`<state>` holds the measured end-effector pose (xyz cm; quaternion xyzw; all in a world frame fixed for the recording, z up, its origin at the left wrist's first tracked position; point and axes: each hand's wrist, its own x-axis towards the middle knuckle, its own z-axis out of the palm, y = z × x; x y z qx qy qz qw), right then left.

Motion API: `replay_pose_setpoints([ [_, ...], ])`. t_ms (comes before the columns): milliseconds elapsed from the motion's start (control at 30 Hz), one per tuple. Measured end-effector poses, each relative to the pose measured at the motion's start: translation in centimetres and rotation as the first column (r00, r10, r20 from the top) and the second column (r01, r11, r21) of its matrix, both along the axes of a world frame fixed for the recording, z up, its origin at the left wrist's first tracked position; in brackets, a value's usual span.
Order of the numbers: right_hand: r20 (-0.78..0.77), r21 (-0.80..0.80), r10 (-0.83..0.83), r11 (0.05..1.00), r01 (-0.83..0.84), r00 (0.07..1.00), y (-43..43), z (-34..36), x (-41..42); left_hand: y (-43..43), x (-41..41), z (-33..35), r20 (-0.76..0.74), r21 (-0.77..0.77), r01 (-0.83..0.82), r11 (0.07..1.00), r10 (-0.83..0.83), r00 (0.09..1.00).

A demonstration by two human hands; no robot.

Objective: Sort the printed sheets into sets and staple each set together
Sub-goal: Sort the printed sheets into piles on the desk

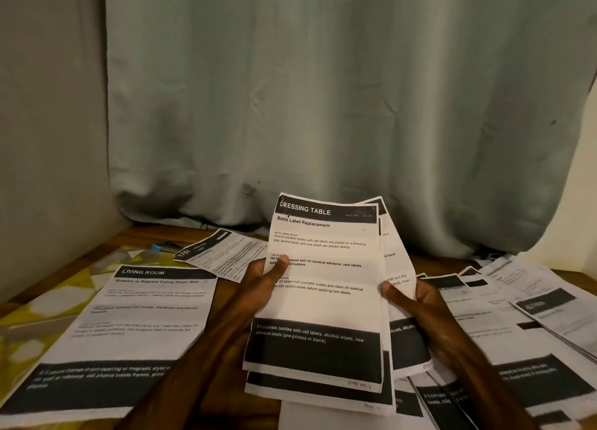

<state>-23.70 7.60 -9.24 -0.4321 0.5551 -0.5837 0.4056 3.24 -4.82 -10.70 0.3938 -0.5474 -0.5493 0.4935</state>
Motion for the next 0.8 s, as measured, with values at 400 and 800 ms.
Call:
replay_pose_setpoints([
  [400, 0.029, -0.064, -0.081, 0.995, 0.083, 0.996, 0.0, 0.1, -0.5, -0.6, 0.8, -0.6, -0.045, 0.059, 0.019, 0.998, -0.016, 0.999],
  [800, 0.075, -0.080, -0.093, 0.992, 0.099, 0.993, -0.1, 0.2, -0.8, 0.0, 1.7, 0.2, -0.209, 0.150, 0.105, 0.983, -0.072, 0.975],
])
